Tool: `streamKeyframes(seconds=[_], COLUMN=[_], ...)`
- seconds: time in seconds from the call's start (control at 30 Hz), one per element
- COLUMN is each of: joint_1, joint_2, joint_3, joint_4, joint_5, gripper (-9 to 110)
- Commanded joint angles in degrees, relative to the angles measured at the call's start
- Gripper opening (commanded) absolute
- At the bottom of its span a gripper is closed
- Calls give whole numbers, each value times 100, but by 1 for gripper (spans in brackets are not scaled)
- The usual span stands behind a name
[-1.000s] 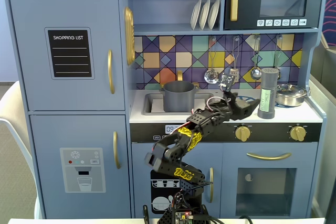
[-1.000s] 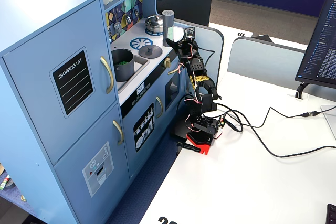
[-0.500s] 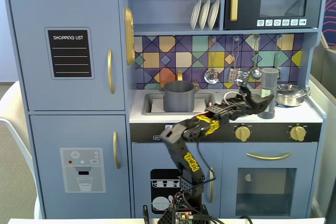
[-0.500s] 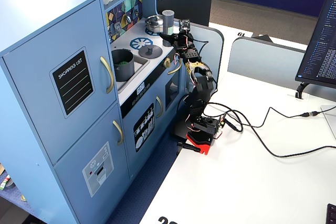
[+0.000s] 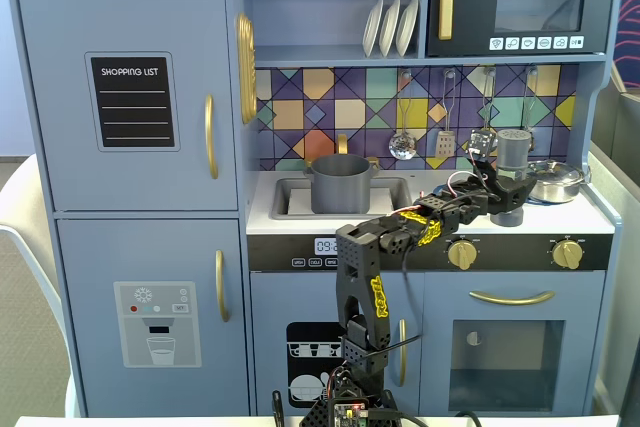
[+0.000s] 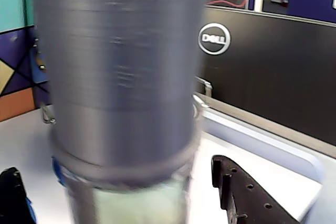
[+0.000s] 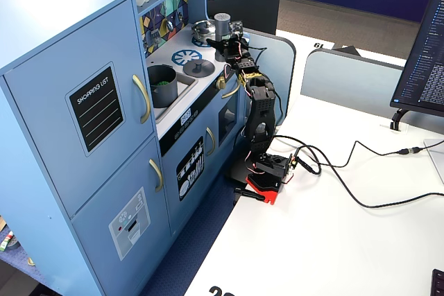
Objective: Put salt in the gray recipient
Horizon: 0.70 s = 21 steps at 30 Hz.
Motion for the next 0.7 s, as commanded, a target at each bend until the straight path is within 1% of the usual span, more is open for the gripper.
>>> streamKeyframes(seconds=[0.0, 0.07, 0.13, 0.17, 0.23, 0.3, 0.43, 0.5, 0.57, 0.67], joint_1=[-158, -193, -229, -237, -272, -290, -264, -264, -360, -606], joint_2=[-202, -360, -483, -527, -545, -527, -220, 26, 378, 1020], joint_3=[-853, -1055, -1222, -1266, -1301, -1310, -1301, -1389, -1608, -1907], joint_4=[-229, -237, -246, -264, -316, -413, -475, -316, 255, 1573], joint_5=[-158, -193, -255, -308, -510, -483, 114, 554, 1318, 2839], gripper=[47, 45, 40, 34, 15, 0, 0, 0, 0, 0])
